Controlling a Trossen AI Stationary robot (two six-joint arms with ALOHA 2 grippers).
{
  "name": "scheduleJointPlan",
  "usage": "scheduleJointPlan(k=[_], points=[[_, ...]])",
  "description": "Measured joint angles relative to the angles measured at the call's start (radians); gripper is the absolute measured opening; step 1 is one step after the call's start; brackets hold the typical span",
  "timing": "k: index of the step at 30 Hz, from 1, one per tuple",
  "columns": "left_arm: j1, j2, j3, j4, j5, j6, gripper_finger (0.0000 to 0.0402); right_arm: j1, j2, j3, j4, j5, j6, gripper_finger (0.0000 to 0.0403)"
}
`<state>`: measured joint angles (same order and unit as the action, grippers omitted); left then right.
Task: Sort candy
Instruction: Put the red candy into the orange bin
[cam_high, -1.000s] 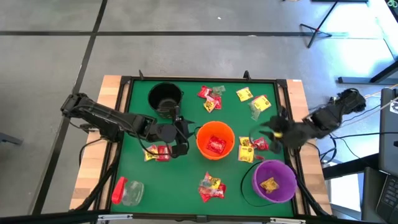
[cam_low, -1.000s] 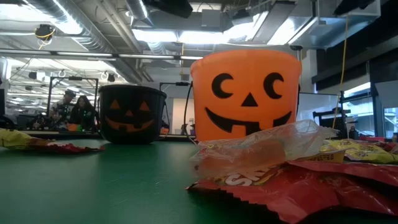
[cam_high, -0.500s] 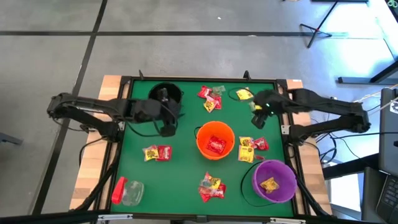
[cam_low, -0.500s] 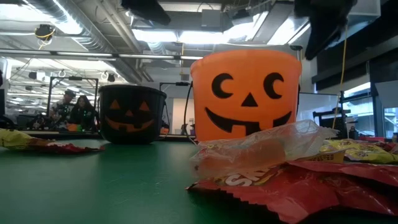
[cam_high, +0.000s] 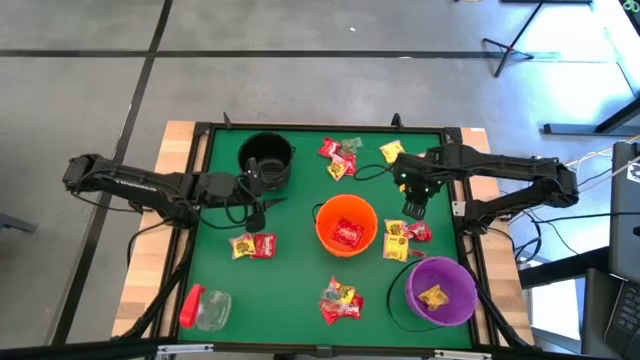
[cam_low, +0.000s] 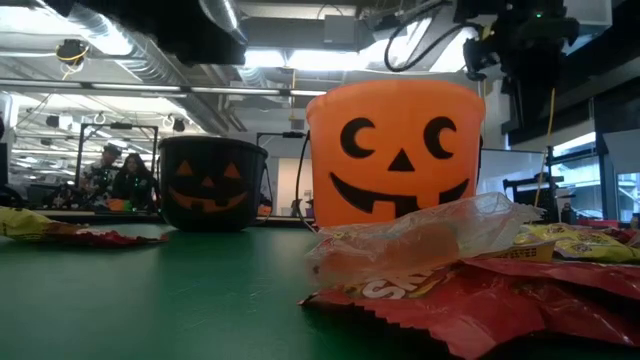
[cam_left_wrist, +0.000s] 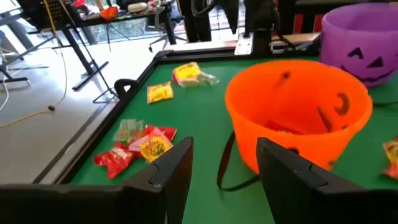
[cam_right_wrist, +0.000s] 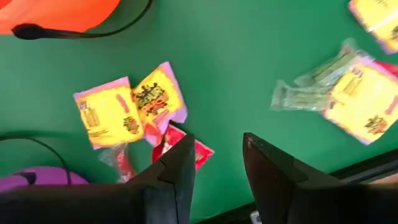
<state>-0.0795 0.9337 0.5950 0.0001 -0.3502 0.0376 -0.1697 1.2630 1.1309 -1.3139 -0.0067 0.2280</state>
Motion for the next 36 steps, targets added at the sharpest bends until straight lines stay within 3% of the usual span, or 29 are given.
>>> scheduleJointPlan(k=[11, 21, 31, 36], points=[[0.001, 0.0, -0.022, 0.002, 0.005, 0.067, 0.0167, 0.0, 0.018, -0.228, 0.063, -0.13, 0.134, 0.0131], [-0.044, 0.0, -0.022, 0.001, 0.024, -0.052, 0.0167, 0.0, 0.018, -0.414, 0.214, -0.214, 0.136, 0.0135], [-0.059, 0.001, -0.022, 0.0, 0.009, -0.013, 0.0167, 0.0, 0.018, -0.478, 0.346, -0.215, 0.097, 0.0245], [-0.058, 0.001, -0.022, 0.0, -0.026, -0.001, 0.0167, 0.0, 0.018, -0.478, 0.36, -0.225, 0.097, 0.0276]])
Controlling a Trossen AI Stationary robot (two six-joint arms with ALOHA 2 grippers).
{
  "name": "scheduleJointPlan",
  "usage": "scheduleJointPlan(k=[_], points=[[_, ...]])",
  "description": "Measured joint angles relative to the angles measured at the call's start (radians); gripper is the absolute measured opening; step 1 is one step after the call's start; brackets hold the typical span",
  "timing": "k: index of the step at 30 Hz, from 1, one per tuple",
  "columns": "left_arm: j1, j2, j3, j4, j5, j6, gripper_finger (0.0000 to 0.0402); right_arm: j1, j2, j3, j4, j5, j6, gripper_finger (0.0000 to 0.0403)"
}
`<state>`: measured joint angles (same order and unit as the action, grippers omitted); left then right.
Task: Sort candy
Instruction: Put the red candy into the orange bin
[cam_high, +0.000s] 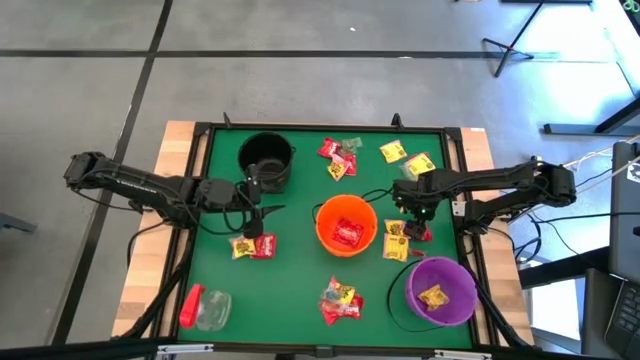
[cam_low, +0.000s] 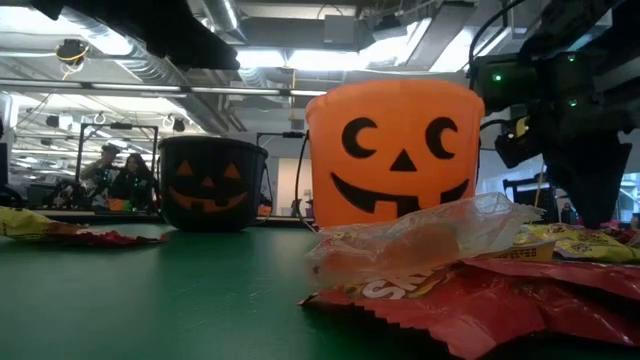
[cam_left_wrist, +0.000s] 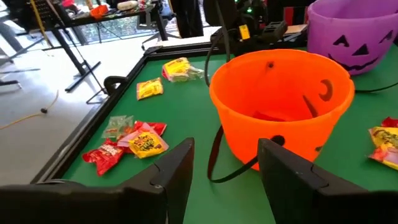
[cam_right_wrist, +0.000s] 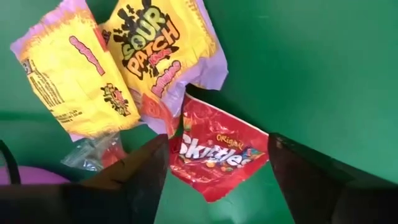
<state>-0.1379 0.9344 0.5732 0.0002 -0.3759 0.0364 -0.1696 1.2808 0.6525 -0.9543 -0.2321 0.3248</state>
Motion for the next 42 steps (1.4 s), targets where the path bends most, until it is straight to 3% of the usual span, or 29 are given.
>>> scheduleJointPlan(k=[21, 25, 35, 38, 42], points=[[0.0, 0.0, 0.0, 0.002, 0.001, 0.009, 0.0167, -0.001, -0.002, -0.113, 0.045, 0.04, 0.101, 0.0274], [0.0, 0.0, 0.0, 0.001, 0.0, 0.018, 0.0167, -0.001, -0.002, -0.113, 0.04, 0.048, 0.109, 0.0224], [0.0, 0.0, 0.0, 0.002, -0.013, 0.054, 0.0167, -0.001, 0.0, -0.093, 0.025, 0.085, 0.165, 0.0024], [0.006, 0.0, 0.0, 0.003, -0.037, 0.075, 0.0167, -0.001, 0.0, -0.036, 0.023, 0.138, 0.169, 0.001], [0.034, 0.0, 0.0, 0.016, -0.036, 0.078, 0.0167, -0.001, 0.0, 0.09, -0.031, 0.231, 0.16, 0.0035]])
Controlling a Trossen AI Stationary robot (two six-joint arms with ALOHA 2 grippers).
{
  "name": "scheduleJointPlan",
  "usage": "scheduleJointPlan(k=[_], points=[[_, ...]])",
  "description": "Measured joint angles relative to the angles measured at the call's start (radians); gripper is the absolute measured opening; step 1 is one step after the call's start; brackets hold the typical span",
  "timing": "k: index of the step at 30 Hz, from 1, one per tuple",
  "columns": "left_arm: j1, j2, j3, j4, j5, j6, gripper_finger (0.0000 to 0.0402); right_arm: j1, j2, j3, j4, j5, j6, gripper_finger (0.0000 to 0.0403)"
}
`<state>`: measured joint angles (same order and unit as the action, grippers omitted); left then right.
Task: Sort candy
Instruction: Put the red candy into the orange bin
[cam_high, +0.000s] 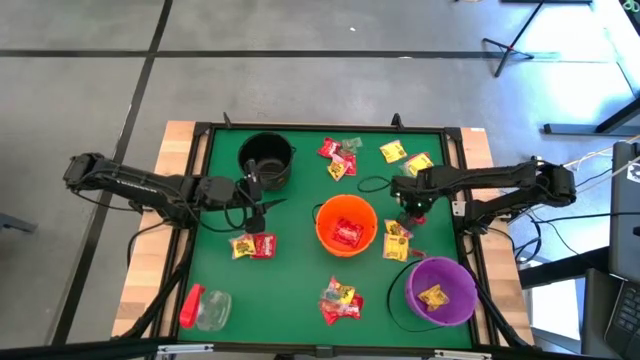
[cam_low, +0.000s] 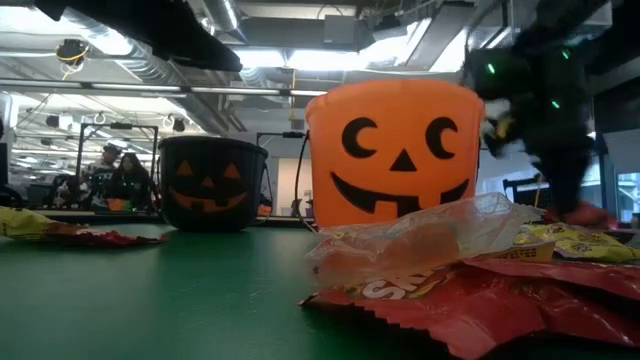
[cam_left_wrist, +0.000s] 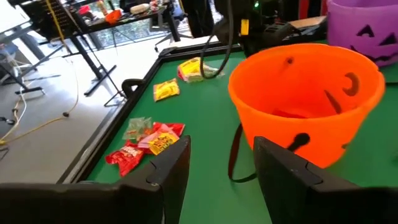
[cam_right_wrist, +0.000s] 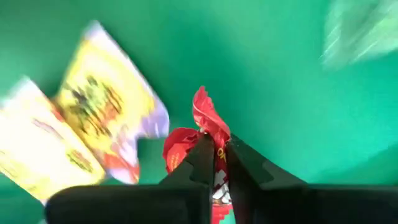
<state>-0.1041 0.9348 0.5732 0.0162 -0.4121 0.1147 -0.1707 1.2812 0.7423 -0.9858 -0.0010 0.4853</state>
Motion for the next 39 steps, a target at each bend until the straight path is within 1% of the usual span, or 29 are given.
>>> scheduleJointPlan(k=[4, 8, 11, 14, 18, 21, 24, 26, 27, 30, 34, 39], points=[[0.019, 0.0, 0.0, 0.003, 0.011, -0.008, 0.0167, 0.0, 0.0, 0.163, -0.087, 0.103, -0.031, 0.0043], [0.022, 0.0, 0.0, 0.003, 0.012, -0.012, 0.0167, 0.0, 0.0, 0.305, -0.073, 0.178, -0.079, 0.0032], [0.022, 0.0, 0.0, 0.004, 0.01, -0.008, 0.0167, 0.0, 0.0, 0.374, 0.042, 0.193, -0.163, 0.0022], [0.028, 0.0, 0.0, 0.016, 0.008, -0.006, 0.0167, 0.0, 0.0, 0.391, 0.252, 0.187, -0.257, 0.0018], [0.039, 0.0, 0.0, 0.026, 0.006, -0.004, 0.0167, 0.0, 0.01, 0.392, 0.486, 0.105, -0.345, 0.0022], [0.047, 0.0, 0.0, 0.024, 0.006, -0.004, 0.0167, 0.0, 0.03, 0.392, 0.558, 0.033, -0.385, 0.0025], [0.058, 0.0, 0.0, 0.026, -0.011, -0.005, 0.0167, 0.001, 0.06, 0.392, 0.647, 0.024, -0.412, 0.0025], [0.074, 0.0, 0.0, 0.033, -0.042, -0.011, 0.0167, -0.006, 0.091, 0.392, 0.745, 0.03, -0.416, 0.0025], [0.084, 0.0, 0.0, 0.04, -0.049, -0.015, 0.0167, -0.01, 0.107, 0.392, 0.77, 0.013, -0.42, 0.0025], [0.106, 0.0, 0.0, 0.044, -0.039, -0.032, 0.0167, -0.015, 0.156, 0.392, 0.803, -0.108, -0.44, 0.0025], [0.112, 0.0, 0.0, 0.019, -0.036, -0.035, 0.0167, 0.007, 0.18, 0.39, 0.752, -0.271, -0.478, 0.0025], [0.121, 0.0, 0.0, 0.029, -0.039, -0.034, 0.0167, 0.071, 0.165, 0.39, 0.661, -0.352, -0.516, 0.0026]])
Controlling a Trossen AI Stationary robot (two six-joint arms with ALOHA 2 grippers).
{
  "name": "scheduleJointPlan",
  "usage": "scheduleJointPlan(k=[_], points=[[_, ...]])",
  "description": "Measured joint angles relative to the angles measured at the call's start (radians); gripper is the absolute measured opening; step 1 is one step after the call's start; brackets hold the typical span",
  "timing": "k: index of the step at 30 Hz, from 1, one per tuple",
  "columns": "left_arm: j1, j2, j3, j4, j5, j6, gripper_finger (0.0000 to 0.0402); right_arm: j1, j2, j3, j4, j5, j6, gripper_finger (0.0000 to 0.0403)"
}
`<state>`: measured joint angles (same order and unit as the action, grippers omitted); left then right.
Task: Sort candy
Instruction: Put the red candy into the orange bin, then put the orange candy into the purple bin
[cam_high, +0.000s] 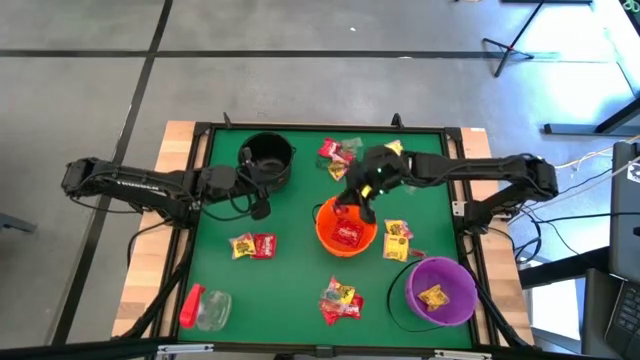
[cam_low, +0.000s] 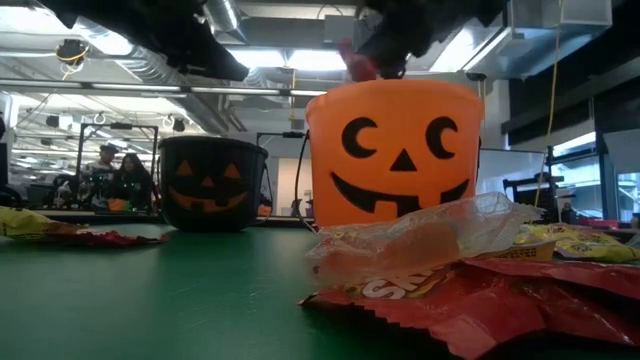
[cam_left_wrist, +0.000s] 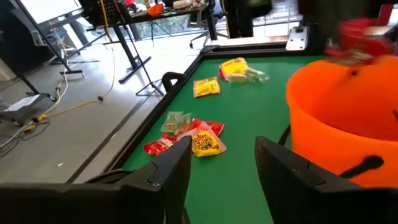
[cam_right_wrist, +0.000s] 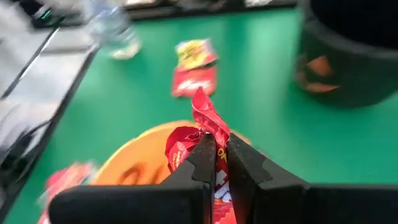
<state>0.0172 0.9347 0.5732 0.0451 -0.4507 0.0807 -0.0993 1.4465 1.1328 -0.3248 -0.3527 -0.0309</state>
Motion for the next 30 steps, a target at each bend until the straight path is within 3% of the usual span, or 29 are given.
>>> scheduleJointPlan(k=[8, 18, 24, 30], points=[[0.017, 0.0, 0.0, 0.001, 0.0, -0.001, 0.0167, 0.069, 0.008, 0.0, -0.174, 0.085, -0.017, 0.0035], [0.017, 0.0, 0.0, -0.004, 0.051, -0.023, 0.0167, 0.08, -0.01, 0.001, -0.202, 0.099, 0.024, 0.0156], [0.017, 0.0, 0.0, -0.009, 0.051, -0.021, 0.0167, 0.08, -0.035, 0.125, -0.507, 0.128, 0.107, 0.0173], [0.017, 0.0, 0.0, -0.009, 0.052, -0.021, 0.0167, 0.097, -0.037, 0.146, -0.79, 0.254, 0.204, 0.0166]])
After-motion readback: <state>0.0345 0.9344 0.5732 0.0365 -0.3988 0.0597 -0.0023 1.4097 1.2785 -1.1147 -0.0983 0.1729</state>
